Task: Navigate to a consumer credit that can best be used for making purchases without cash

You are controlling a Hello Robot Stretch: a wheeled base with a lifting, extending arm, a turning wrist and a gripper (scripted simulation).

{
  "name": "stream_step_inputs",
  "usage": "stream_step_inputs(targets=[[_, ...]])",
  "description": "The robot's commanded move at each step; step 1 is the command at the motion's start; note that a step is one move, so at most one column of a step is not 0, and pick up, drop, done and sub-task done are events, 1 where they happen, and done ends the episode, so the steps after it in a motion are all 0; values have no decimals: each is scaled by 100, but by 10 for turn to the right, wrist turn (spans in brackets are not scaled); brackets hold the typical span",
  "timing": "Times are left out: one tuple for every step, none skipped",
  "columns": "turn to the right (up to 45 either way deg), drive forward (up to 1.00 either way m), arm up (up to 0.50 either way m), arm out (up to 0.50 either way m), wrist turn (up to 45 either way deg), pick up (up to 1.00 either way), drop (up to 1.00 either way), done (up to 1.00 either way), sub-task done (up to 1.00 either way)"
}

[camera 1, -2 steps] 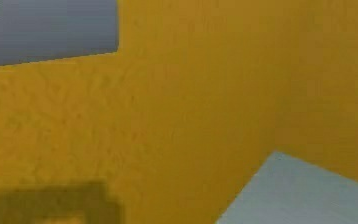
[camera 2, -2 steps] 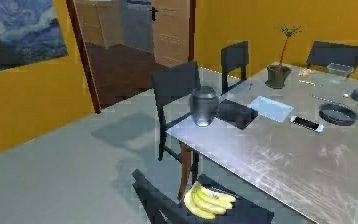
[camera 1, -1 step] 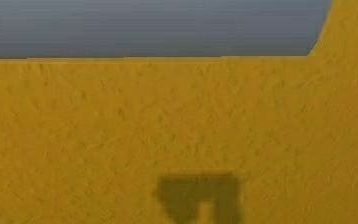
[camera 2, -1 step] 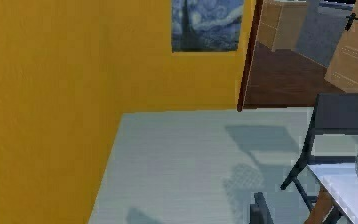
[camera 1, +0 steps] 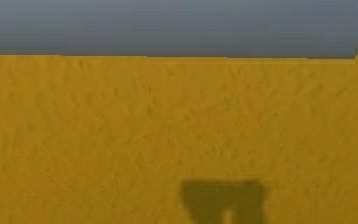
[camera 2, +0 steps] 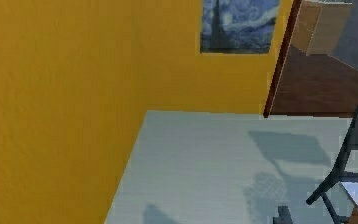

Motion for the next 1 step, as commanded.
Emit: stream_step_inputs(targets=[[0,5,0,0,0,0,0,0,0]])
